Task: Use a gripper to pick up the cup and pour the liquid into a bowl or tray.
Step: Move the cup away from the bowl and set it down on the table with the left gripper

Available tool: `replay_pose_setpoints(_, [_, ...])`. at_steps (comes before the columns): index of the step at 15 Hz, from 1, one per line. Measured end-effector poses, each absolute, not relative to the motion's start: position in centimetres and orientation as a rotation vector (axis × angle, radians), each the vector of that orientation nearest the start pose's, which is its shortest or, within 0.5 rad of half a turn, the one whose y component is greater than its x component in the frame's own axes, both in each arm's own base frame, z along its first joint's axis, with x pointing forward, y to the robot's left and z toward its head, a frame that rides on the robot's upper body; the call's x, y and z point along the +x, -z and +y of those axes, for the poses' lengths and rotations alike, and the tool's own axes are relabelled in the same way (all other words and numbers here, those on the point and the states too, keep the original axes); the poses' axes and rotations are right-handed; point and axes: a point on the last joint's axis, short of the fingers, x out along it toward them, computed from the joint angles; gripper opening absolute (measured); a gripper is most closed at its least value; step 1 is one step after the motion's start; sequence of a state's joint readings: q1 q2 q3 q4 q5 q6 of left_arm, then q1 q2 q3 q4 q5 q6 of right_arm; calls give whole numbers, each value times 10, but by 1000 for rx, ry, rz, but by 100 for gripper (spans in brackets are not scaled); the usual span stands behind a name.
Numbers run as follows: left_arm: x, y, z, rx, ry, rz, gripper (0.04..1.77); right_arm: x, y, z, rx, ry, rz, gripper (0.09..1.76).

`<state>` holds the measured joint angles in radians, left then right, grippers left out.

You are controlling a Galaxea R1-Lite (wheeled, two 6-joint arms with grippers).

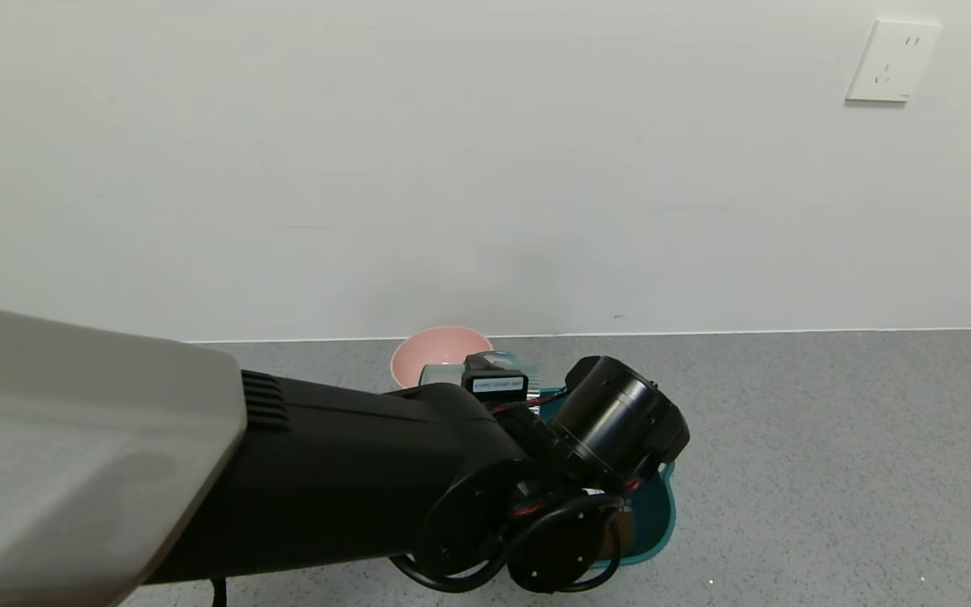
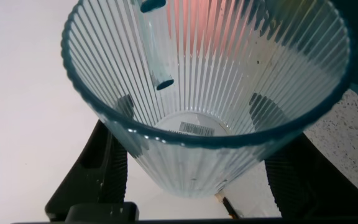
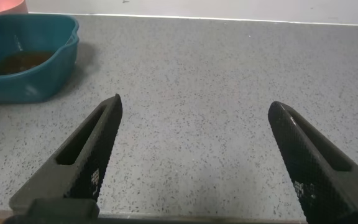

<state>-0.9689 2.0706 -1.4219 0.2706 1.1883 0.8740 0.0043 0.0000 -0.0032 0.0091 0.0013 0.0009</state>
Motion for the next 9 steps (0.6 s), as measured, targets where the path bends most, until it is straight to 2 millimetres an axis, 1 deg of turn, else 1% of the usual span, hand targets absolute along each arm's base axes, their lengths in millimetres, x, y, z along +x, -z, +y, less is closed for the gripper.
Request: replay_pose_setpoints(9, [233, -150, -302, 1662, 1, 526, 126, -23, -75, 0, 1, -6, 6, 171])
